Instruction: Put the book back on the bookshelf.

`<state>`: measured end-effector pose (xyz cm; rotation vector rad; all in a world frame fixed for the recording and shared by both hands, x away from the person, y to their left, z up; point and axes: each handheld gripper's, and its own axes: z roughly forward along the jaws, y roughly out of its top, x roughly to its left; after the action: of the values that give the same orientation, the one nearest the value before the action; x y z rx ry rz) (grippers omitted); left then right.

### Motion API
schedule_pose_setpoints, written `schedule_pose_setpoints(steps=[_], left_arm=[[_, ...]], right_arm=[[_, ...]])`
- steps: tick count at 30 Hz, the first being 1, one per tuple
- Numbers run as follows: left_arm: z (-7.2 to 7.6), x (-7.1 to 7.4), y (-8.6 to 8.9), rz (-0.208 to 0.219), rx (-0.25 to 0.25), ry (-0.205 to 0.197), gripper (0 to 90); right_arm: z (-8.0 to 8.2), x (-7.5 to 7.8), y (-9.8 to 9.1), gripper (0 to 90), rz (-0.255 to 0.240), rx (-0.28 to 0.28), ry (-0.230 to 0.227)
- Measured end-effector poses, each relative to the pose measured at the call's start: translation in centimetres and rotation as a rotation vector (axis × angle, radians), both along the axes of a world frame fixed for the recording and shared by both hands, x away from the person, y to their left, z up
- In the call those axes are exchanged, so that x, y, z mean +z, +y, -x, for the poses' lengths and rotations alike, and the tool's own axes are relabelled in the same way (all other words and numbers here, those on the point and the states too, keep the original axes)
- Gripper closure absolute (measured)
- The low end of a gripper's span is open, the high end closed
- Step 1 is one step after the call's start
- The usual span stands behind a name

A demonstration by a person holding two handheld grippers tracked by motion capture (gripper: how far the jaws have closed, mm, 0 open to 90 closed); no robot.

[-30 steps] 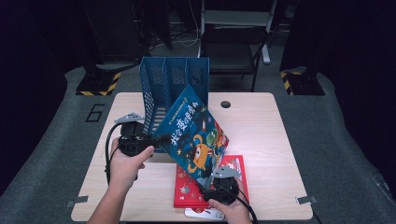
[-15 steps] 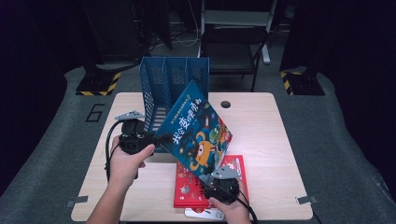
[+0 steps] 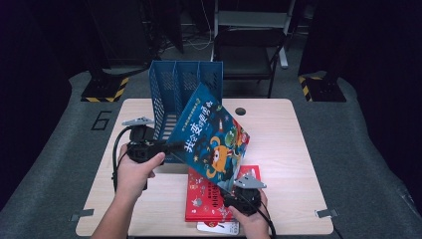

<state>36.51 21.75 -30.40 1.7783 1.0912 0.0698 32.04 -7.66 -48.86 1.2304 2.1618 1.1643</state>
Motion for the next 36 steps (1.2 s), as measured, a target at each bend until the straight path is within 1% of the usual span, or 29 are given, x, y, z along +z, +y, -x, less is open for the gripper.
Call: schedule_pose_setpoints(steps=[2,5,8,11,12,14,15,16,17,18,21,22,23,24,28,29,31,32,36], left_arm=[[-0.1,0.1,0.0,0.005,0.003,-0.004,78.4],[-0.1,0.2,0.3,0.012,0.007,-0.003,78.2],[0.0,0.2,0.4,0.018,0.007,-0.003,78.2],[0.1,0.3,0.5,0.021,0.006,-0.004,78.3],[0.1,0.3,0.4,0.023,0.006,-0.007,78.4],[0.1,0.4,0.4,0.02,0.002,-0.007,78.4],[0.1,0.5,0.5,0.026,0.0,0.0,78.5],[0.2,0.5,0.6,0.032,0.001,0.001,78.6],[0.2,0.5,0.6,0.033,-0.001,0.005,78.6],[0.2,0.4,0.6,0.042,0.001,0.005,78.7],[0.1,0.4,0.6,0.053,-0.002,0.015,78.9],[0.1,0.4,0.6,0.053,-0.005,0.018,79.0],[0.1,0.4,0.7,0.056,-0.003,0.01,79.0],[0.1,0.4,0.7,0.058,-0.005,0.01,79.1],[0.1,0.6,0.7,0.071,-0.01,0.013,79.5],[0.1,0.6,0.7,0.068,-0.012,0.01,79.5],[0.1,0.7,0.8,0.068,-0.011,0.008,79.6],[0.1,0.7,0.9,0.066,-0.013,0.009,79.6],[0.1,0.8,0.9,0.079,-0.014,0.01,79.9]], right_arm=[[0.0,0.1,-0.2,33.8,-0.011,0.001,-0.004],[0.0,0.2,-0.5,33.8,-0.039,-0.012,-0.016],[-0.2,0.4,-0.7,33.7,-0.051,-0.016,-0.012],[-0.3,0.4,-1.0,34.3,-0.089,-0.019,0.007],[-0.3,0.4,-1.1,34.9,-0.101,-0.026,0.02],[-0.4,0.5,-1.2,36.0,-0.1,-0.028,0.008],[-0.4,0.5,-1.3,36.0,-0.1,-0.028,0.013],[-0.5,0.5,-1.4,36.3,-0.104,-0.028,0.008],[-0.5,0.6,-1.5,37.3,-0.12,-0.04,0.015],[-0.6,0.7,-1.6,38.0,-0.114,-0.04,0.006],[-0.7,0.7,-2.0,38.5,-0.131,-0.056,0.014],[-0.7,0.7,-2.0,38.9,-0.146,-0.057,0.015],[-0.8,0.7,-2.1,39.0,-0.151,-0.061,0.019],[-0.8,0.7,-2.3,39.5,-0.164,-0.07,0.018],[-0.8,0.8,-2.6,40.8,-0.183,-0.071,0.006],[-0.8,0.9,-2.6,41.7,-0.19,-0.077,0.011],[-0.9,0.9,-2.7,43.5,-0.193,-0.068,-0.001],[-0.9,0.9,-2.7,44.3,-0.206,-0.066,-0.003],[-0.9,1.0,-2.8,44.3,-0.208,-0.069,-0.013]])
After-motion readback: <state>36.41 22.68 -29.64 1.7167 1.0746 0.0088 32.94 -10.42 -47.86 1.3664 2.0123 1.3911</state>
